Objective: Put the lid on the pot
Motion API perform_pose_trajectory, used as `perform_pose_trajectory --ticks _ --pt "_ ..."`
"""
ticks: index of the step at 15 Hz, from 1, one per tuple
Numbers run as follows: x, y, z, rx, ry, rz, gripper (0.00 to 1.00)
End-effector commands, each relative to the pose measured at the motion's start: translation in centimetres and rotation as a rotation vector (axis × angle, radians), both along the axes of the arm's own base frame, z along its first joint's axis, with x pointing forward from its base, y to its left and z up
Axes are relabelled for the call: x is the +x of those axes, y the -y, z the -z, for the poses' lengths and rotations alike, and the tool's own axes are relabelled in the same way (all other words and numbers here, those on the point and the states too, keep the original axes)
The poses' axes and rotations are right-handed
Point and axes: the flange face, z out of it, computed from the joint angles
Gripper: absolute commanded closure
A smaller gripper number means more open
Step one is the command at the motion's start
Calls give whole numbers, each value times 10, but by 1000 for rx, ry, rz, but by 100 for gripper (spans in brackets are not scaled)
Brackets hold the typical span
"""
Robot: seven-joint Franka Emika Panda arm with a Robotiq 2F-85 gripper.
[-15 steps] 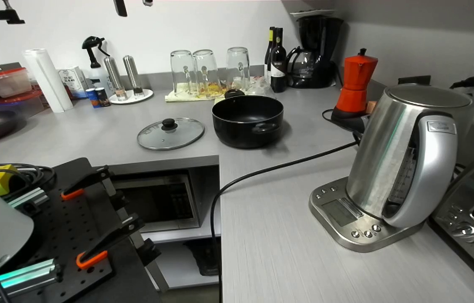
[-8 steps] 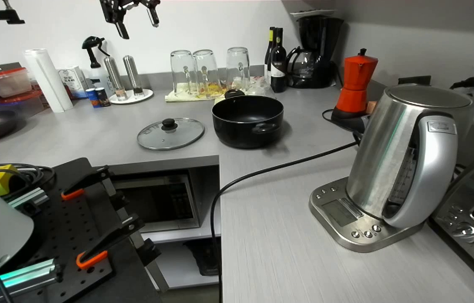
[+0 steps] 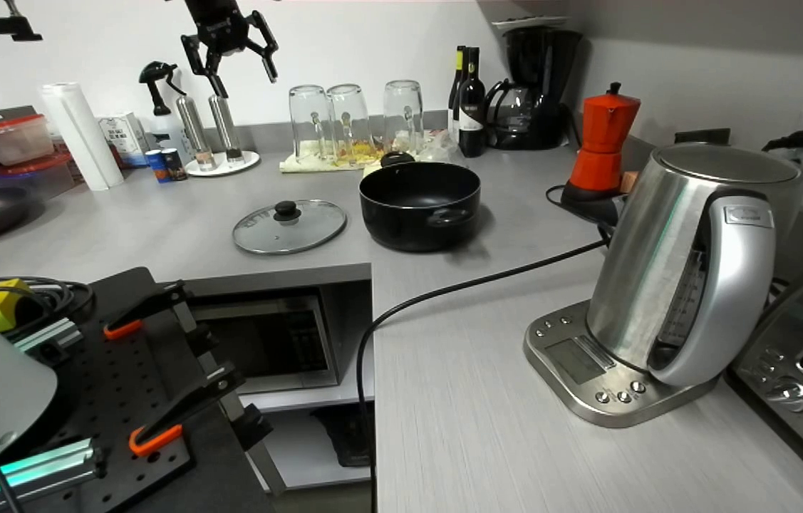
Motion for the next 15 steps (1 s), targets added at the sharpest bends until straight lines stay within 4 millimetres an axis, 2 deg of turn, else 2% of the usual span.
perform_pose_trajectory --ticks 1,6,11,15 --pt "32 -11 29 81 -51 -66 0" --pt "51 -20 86 143 -173 -118 0" --pt "45 -28 136 156 -279 -147 0" --pt "33 -31 165 147 -309 -149 0"
